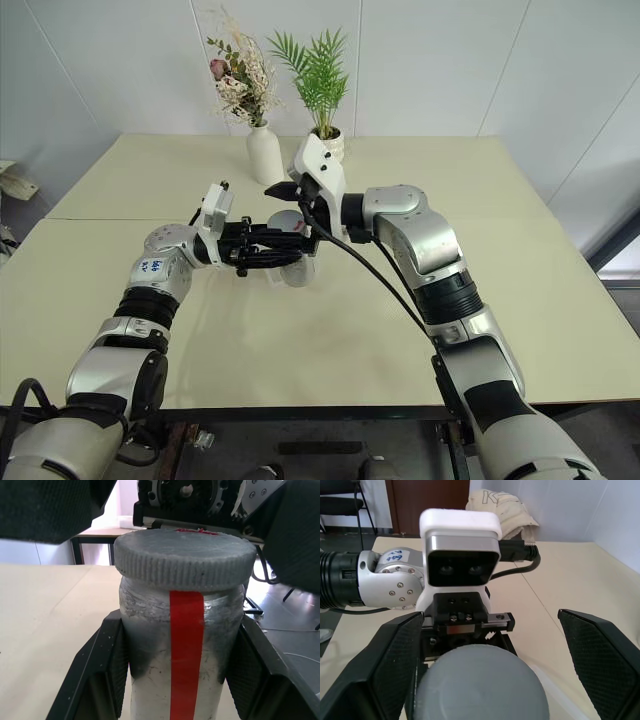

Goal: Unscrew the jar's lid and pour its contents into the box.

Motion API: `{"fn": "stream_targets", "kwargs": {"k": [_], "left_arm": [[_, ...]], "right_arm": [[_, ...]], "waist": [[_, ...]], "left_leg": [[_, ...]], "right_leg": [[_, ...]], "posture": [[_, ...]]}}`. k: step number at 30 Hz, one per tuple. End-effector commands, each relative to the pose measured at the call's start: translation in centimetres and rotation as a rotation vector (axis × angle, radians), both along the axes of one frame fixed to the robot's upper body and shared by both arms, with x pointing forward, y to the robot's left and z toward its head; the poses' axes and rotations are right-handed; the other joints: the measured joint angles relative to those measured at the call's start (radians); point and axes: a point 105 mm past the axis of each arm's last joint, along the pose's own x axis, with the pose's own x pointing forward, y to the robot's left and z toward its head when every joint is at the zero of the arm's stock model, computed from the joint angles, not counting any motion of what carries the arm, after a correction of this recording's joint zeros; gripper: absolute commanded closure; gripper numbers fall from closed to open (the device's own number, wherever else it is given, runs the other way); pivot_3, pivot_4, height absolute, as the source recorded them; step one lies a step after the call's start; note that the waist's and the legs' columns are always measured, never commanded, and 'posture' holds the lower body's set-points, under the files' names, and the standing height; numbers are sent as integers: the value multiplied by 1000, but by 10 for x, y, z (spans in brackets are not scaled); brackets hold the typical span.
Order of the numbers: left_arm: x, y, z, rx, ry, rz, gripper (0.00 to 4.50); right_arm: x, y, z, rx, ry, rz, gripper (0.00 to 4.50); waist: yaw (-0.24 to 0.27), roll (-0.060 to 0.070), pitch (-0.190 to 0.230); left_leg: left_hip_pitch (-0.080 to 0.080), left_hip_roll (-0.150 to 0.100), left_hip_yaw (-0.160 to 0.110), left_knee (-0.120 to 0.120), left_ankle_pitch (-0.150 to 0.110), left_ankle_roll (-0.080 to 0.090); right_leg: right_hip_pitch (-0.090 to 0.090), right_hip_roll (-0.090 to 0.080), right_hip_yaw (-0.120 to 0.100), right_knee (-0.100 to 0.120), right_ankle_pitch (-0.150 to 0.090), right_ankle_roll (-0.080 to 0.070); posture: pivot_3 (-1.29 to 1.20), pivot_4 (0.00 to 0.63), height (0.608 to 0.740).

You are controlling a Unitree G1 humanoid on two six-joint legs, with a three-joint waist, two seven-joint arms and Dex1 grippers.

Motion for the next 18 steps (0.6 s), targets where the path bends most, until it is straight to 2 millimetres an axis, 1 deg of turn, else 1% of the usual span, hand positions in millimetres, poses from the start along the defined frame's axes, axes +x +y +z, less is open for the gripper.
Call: {"fn": "stream_targets", "kwargs": {"k": [1,8,12,18], "left_arm": [[-5,0,9,1,-48,-32,2251],[-4,3,8,2,-46,-24,2251],[-3,5,8,3,-44,-15,2251],[-2,6,9,2,-43,-6,2251]], "right_arm": [[-1,-3,14,15,-57,-7,0],[4,-23,13,5,-58,-59,0],[1,-34,13,-2,-60,-75,0],[-2,-44,12,-14,-59,-98,0]], "waist": [[0,0,0],[0,0,0],[2,0,0],[1,0,0]], "left_leg": [[0,0,0,0,0,0],[0,0,0,0,0,0],[0,0,0,0,0,0],[0,0,0,0,0,0]], "right_leg": [[0,0,0,0,0,0],[0,0,0,0,0,0],[0,0,0,0,0,0],[0,0,0,0,0,0]], "posture": [[0,150,740],[0,150,740],[0,150,740],[0,150,740]]}}
